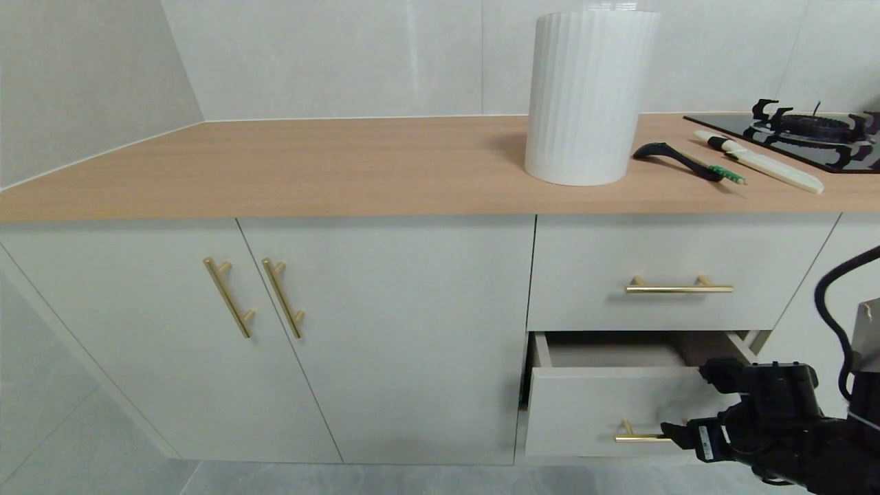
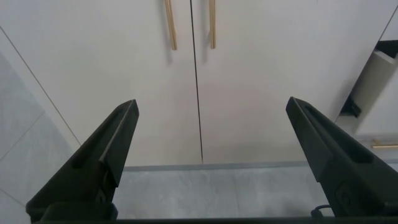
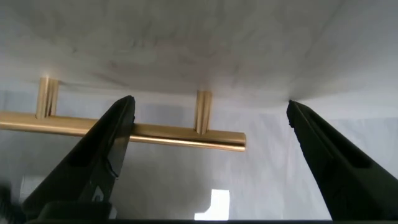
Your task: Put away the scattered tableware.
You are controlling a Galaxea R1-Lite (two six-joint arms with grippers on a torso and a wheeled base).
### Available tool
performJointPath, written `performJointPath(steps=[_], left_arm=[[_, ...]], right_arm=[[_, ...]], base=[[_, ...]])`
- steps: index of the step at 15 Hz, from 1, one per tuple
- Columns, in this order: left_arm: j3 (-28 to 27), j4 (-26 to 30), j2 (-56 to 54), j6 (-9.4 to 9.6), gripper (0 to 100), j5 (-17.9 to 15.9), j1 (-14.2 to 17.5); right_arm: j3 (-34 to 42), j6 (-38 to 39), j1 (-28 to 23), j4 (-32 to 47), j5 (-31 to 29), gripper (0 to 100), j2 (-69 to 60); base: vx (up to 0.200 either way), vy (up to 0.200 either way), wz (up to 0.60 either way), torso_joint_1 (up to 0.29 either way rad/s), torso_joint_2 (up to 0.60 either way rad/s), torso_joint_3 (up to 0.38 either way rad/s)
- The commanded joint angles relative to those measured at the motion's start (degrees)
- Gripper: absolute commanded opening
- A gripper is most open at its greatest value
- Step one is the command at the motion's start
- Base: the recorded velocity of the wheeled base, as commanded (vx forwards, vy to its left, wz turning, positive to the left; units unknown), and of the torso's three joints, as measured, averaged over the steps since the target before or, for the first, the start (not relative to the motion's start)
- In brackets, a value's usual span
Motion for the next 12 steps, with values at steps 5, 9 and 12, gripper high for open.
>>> performJointPath(steps=[5,9,12], left_arm=[[0.01,-0.02,0.0,-0.03,100,-0.02,0.02],[0.01,-0.02,0.09,-0.03,100,-0.02,0.02],[0.01,-0.02,0.0,-0.03,100,-0.02,0.02]], right_arm=[[2.48,-0.19,-0.32,7.65,1.15,100,-31.26],[-7.98,-0.19,-0.23,28.66,3.52,100,-44.44],[-19.67,-0.11,-0.06,39.91,5.89,100,-36.09]], base=[[0.0,0.0,0.0,0.0,0.0,0.0],[0.0,0.0,0.0,0.0,0.0,0.0],[0.0,0.0,0.0,0.0,0.0,0.0]])
